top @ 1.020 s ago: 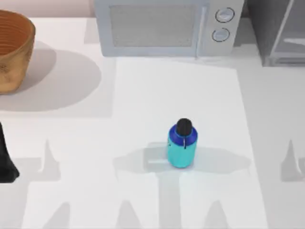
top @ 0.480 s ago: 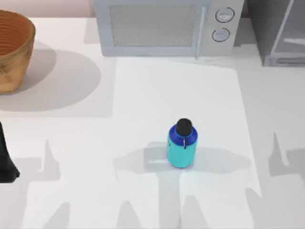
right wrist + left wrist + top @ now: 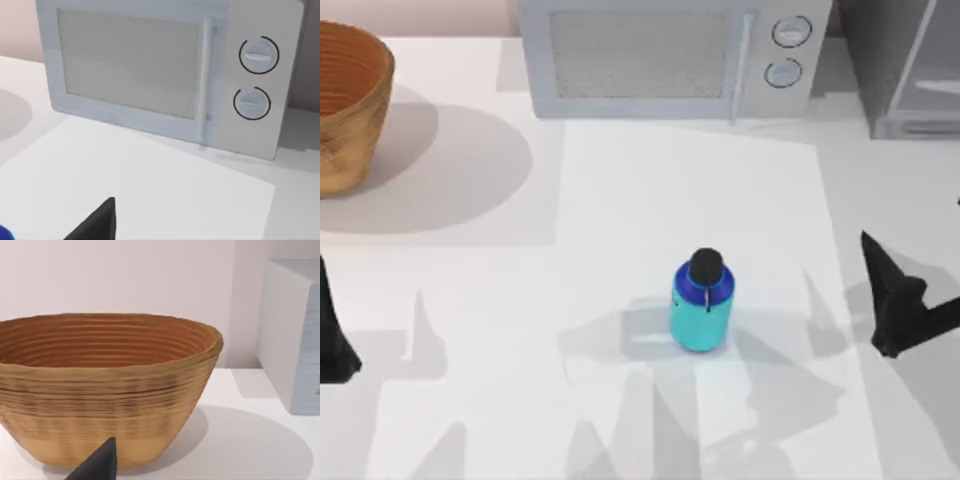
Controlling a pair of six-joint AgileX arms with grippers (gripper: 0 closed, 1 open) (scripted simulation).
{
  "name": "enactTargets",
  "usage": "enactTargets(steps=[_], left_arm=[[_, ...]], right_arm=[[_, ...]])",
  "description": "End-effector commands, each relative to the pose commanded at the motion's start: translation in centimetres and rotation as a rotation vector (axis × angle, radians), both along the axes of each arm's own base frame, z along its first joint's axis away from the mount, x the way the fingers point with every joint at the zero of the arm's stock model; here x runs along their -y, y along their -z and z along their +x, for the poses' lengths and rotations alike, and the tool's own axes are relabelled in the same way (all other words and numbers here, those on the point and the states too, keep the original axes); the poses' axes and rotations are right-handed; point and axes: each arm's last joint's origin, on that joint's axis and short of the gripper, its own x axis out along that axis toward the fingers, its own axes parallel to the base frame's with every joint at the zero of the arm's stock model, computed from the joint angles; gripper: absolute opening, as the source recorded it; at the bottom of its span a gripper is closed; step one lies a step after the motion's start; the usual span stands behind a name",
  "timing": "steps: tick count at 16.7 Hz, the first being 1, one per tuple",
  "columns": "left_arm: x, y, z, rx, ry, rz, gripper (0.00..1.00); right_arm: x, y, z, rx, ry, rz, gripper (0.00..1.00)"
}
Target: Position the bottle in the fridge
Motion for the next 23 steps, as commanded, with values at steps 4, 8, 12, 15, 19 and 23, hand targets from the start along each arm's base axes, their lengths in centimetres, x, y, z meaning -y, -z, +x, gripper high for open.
enactTargets(steps=[4, 8, 12, 15, 19, 23], left_arm=[[0.0, 0.0, 0.0, 0.000, 0.000, 0.000, 1.00], [0.0, 0.0, 0.0, 0.000, 0.000, 0.000, 1.00], [0.0, 0.0, 0.0, 0.000, 0.000, 0.000, 1.00], [0.0, 0.0, 0.0, 0.000, 0.000, 0.000, 1.00], [0.0, 0.0, 0.0, 0.000, 0.000, 0.000, 1.00], [0.0, 0.0, 0.0, 0.000, 0.000, 0.000, 1.00]], right_arm=[[-3.5, 2.1, 1.5, -0.002, -0.142, 0.000, 1.00], [-6.3, 5.4, 1.6, -0.034, -0.262, -0.017, 1.00], [-7.8, 8.3, 0.8, -0.079, -0.344, -0.042, 1.00], [-8.2, 9.2, 0.4, -0.089, -0.370, -0.050, 1.00], [-8.2, 9.2, 0.3, -0.090, -0.371, -0.050, 1.00], [-8.7, 9.4, 1.0, -0.090, -0.369, -0.050, 1.00]])
